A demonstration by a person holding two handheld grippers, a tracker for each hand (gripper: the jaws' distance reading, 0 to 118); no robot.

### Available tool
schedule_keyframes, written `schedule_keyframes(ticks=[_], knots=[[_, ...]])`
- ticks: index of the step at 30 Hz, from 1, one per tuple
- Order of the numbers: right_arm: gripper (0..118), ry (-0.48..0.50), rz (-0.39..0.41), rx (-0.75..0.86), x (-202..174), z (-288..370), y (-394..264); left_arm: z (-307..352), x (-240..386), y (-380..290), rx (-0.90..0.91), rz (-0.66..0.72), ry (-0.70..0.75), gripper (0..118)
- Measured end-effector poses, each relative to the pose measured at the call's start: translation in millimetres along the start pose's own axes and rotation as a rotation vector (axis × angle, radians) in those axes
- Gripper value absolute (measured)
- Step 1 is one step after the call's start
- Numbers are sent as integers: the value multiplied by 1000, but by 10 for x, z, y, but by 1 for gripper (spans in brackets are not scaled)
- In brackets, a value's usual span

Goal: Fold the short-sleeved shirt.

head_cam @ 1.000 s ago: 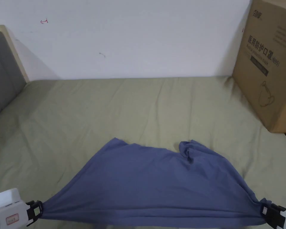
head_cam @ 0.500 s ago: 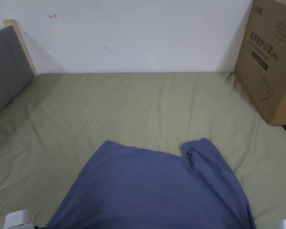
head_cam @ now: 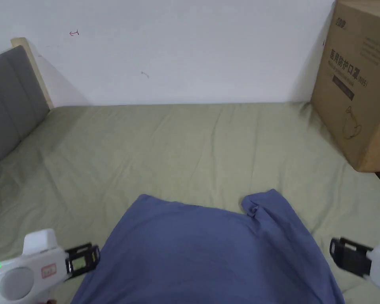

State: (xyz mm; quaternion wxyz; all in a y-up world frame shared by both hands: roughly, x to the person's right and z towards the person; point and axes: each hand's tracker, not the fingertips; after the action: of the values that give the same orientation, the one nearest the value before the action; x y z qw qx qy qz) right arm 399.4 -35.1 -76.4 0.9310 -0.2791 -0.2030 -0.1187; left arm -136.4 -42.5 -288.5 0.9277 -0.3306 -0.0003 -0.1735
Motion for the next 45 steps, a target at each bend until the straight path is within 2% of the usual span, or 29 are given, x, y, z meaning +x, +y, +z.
schedule_keyframes(ticks=[1,6,8,9,11,12,13,14,15,23,24,25,35,36,37,38,40,41,42,45], knots=[[85,6,21,61,-66,88,113,87,56,131,50,24,-50,104],[84,32,91,264,-343,395,451,442,317,594,286,-17,-98,103],[82,31,116,314,-451,462,505,537,445,692,359,-42,-86,96],[79,33,123,330,-502,486,513,571,507,724,391,-54,-79,88],[71,27,143,357,-583,490,514,611,620,734,445,-82,-117,62],[60,31,159,370,-622,502,513,634,667,731,470,-100,-136,42],[34,30,169,384,-663,510,511,636,730,725,476,-119,-148,14],[9,25,178,393,-698,508,510,628,777,721,476,-123,-137,0],[0,11,188,404,-738,497,508,630,827,710,484,-139,-141,0],[0,3,224,404,-852,301,550,375,940,737,409,-150,-174,0],[0,5,219,401,-858,260,560,281,1011,737,386,280,-431,0],[0,7,217,395,-865,209,576,149,1018,787,345,221,-411,0],[0,17,219,312,-862,-457,739,-1487,1336,1298,0,131,-472,0],[0,13,223,302,-856,-542,752,-1605,1580,1345,-117,710,-967,4],[0,9,226,290,-847,-626,765,-1782,1605,1363,-149,626,-911,18],[0,6,228,279,-838,-699,774,-1926,1641,1377,-160,619,-897,36],[0,-4,232,257,-814,-843,779,-2226,1742,1413,-215,594,-896,88],[0,-9,235,249,-802,-900,782,-2342,1793,1414,-243,572,-889,101],[0,-15,240,242,-785,-973,784,-2451,1840,1406,-271,551,-877,107],[0,-32,244,218,-741,-1118,768,-2755,1938,1419,-289,529,-851,108]])
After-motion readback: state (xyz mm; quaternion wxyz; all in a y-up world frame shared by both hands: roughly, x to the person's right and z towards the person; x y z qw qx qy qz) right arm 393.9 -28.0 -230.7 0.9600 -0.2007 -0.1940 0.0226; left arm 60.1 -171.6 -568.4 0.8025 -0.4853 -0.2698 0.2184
